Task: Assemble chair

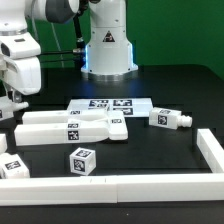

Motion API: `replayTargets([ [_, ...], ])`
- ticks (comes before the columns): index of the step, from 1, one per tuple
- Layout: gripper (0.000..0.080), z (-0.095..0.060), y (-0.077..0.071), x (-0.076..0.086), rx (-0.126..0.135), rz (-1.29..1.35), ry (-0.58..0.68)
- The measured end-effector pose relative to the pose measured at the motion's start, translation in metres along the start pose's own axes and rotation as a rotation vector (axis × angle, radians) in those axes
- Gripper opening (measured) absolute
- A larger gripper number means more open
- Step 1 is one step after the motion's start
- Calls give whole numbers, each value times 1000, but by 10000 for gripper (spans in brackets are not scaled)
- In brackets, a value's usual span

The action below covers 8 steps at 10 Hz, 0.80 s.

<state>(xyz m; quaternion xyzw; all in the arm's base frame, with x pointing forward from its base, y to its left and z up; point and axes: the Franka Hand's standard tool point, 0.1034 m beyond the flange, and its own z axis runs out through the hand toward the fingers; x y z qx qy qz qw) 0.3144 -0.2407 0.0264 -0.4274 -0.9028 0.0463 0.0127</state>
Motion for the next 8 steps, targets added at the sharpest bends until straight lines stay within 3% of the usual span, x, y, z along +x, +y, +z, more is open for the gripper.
replayTargets([
  [1,298,-4,4,2,-1,-2,-1],
  [2,432,-5,6,5,-3,6,-1],
  [3,432,-3,6,7,-1,11,5],
  [4,587,-1,7,9,0,29,10],
  [5,637,-1,13,13,-2,47,13],
  [8,646,2,18,20,-2,71,24],
])
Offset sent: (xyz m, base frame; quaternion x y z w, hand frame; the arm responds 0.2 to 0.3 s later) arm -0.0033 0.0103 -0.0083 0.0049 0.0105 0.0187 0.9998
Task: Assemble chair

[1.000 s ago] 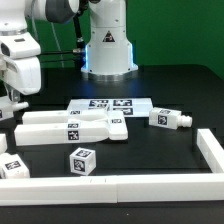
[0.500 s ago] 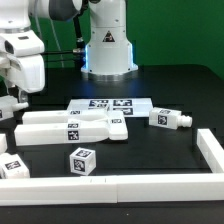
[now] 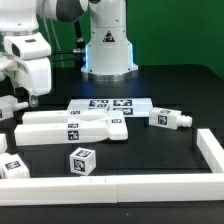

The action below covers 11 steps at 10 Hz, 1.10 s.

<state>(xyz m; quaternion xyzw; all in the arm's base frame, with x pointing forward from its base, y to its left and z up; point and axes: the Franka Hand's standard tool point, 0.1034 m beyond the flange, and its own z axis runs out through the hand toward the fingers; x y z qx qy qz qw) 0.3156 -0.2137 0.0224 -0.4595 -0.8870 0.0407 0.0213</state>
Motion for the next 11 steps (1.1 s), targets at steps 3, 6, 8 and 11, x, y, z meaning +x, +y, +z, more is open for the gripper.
replayTargets([
  [3,649,13,-7,5,11,10,28],
  [6,540,14,-8,6,13,15,31],
  [8,393,14,-9,6,13,15,32],
  [11,91,14,-9,6,13,15,32],
])
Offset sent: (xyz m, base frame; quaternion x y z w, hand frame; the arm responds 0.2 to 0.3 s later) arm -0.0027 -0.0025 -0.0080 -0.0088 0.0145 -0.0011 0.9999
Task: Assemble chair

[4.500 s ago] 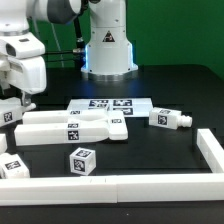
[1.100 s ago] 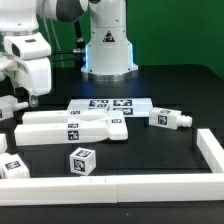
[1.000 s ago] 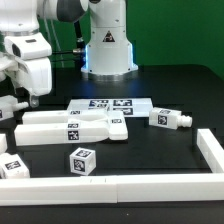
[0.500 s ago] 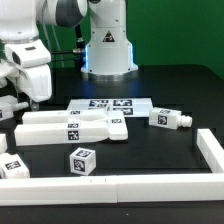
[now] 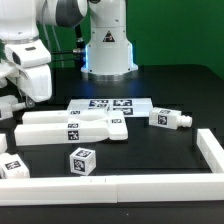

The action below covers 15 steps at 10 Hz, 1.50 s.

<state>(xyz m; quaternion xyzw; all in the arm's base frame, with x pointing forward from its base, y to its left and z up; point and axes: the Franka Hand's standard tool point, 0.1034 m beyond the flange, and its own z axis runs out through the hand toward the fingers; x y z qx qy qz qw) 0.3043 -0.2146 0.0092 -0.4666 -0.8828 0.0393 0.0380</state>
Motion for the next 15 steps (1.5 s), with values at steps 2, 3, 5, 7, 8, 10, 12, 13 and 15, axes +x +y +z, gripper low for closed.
replayTargets([
  [2,91,0,0,0,0,0,0],
  [3,91,-1,1,0,-1,2,-1],
  [5,91,-13,14,2,-10,54,-19],
  [7,91,-48,53,10,-17,139,-62],
  [8,91,-68,72,13,-14,193,-84],
  [10,92,-99,118,8,-55,300,-140],
  [12,92,-106,137,4,-76,336,-154],
  [13,92,-111,144,0,-82,362,-160],
  [15,92,-109,157,3,-122,452,-164],
])
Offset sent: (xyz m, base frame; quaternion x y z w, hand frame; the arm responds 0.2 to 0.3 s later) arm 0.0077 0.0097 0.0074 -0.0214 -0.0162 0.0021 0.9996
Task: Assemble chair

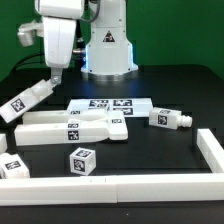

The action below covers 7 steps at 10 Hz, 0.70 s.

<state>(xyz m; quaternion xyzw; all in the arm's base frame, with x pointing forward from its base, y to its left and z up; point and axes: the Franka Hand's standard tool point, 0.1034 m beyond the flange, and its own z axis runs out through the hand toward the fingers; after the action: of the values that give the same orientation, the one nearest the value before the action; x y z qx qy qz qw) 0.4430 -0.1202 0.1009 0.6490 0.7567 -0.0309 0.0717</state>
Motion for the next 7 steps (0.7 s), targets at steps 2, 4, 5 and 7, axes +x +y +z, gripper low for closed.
replayTargets([
  [2,92,12,-29,-3,40,-9,34],
  [4,92,13,-27,-2,38,-13,35],
  [5,92,12,-27,-2,39,-14,34],
  [7,94,-24,-8,1,81,66,-9],
])
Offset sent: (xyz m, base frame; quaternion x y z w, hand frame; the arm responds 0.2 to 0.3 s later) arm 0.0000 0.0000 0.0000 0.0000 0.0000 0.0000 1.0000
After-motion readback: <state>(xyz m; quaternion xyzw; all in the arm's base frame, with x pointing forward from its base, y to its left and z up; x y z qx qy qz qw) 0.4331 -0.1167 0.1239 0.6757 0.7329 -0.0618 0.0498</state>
